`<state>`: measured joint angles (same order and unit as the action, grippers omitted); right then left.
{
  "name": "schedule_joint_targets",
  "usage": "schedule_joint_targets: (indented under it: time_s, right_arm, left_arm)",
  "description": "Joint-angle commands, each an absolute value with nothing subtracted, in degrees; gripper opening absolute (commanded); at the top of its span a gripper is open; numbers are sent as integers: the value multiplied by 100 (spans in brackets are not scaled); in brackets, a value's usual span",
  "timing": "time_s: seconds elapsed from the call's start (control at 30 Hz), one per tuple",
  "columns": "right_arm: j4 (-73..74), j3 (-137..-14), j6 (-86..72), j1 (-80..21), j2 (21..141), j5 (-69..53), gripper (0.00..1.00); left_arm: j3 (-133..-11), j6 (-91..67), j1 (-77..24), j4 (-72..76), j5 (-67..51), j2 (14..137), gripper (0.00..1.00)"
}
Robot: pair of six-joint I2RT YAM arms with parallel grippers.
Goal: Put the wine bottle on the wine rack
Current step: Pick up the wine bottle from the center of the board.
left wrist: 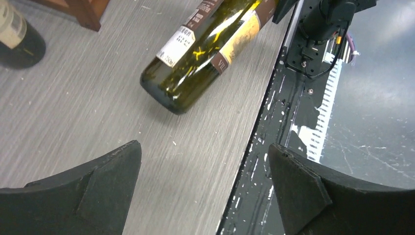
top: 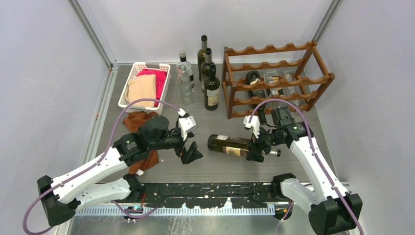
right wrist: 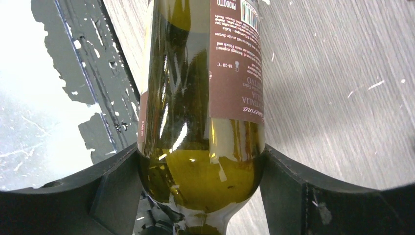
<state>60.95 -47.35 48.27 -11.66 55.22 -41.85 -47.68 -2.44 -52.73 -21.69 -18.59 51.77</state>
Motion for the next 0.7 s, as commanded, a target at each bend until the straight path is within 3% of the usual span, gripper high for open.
schedule_joint_targets:
  time_s: [0.0,0.23,0.43,0.67]
  right_arm:
    - [6077,-5123,3850,-1125,5145,-4078,1]
    - [5916,-5199,2657,-1125,4653,-3022,1]
    - [5677,-5356,1920,-1114,4716,-2384,1]
    - [5197,-5374,1267,-805,4915,-2135,1]
  left_arm:
    - [-5263,-809,-5170,-2644,-1485,5013,100]
    - [-5748,-454,-4898,-3520,-484,5164,100]
    - [-5125,266,-4896,-3345,629,4846,100]
    - [-4552,431,-4887,-3168,1031,4350,100]
